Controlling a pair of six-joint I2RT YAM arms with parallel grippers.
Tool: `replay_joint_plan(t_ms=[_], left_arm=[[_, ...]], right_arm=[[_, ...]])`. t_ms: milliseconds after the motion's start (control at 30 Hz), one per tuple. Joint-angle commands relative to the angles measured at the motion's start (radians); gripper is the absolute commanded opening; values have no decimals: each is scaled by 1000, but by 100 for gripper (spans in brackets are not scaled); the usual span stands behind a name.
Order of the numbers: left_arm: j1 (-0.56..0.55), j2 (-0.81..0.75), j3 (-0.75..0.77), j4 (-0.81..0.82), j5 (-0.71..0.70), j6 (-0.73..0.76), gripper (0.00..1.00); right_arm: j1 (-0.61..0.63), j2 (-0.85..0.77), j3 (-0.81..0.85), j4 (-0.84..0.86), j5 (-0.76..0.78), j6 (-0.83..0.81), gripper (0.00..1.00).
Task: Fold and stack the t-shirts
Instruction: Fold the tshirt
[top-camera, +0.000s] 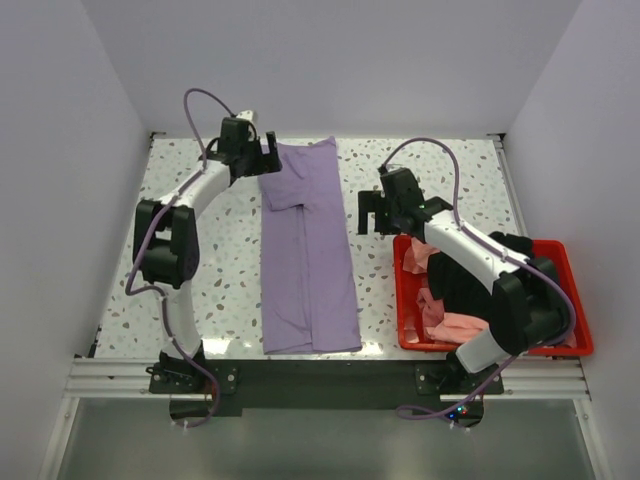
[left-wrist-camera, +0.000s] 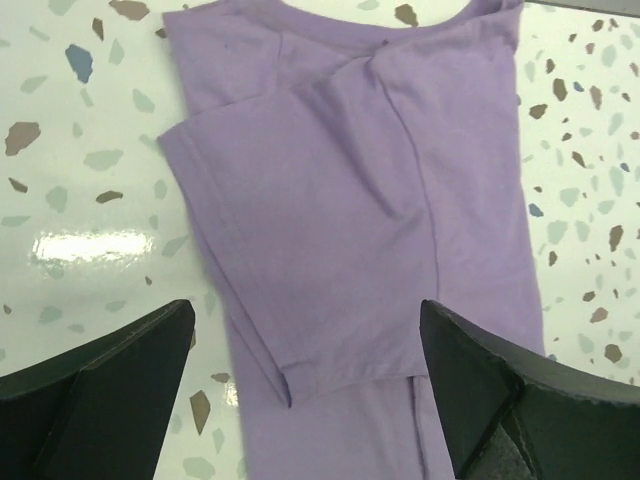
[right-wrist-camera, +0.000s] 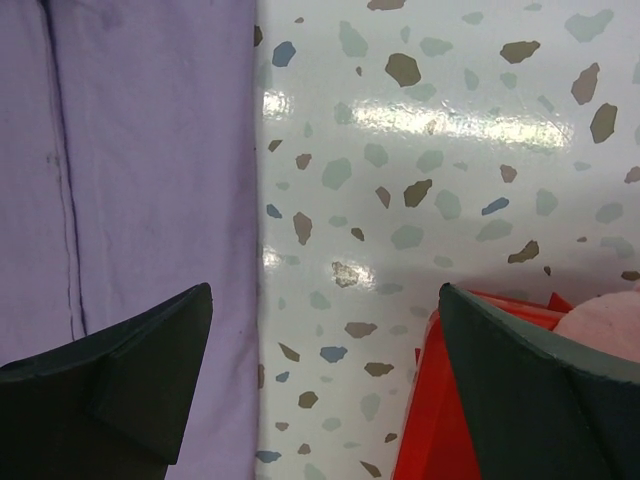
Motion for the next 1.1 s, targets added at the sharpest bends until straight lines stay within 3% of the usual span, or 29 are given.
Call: replay_joint_plan(t_ms=[0, 167, 333, 600, 767, 967, 1067], left_arm=[[-23, 18, 80, -27, 47, -3, 100], [-58, -75, -34, -14, 35, -35, 100], [-121, -401, -444, 41, -27, -194, 100], [-342, -932, -921, -227, -197, -487, 100], [-514, -1148, -1071, -354, -189, -658, 100], [-684, -1175, -1165, -347, -146, -802, 94], [-749, -1088, -1153, -390, -160, -857, 78]], right_arm=[[-2, -53, -20, 76, -85, -24, 99], [11, -88, -52, 126, -244, -30, 99], [99, -138, -111, 113, -202, 6, 99], [302, -288, -255, -51, -88, 175, 99], [414, -454, -390, -129, -53, 298, 99], [483, -524, -470, -120, -62, 379, 99], [523, -512, -480, -111, -73, 391, 99]])
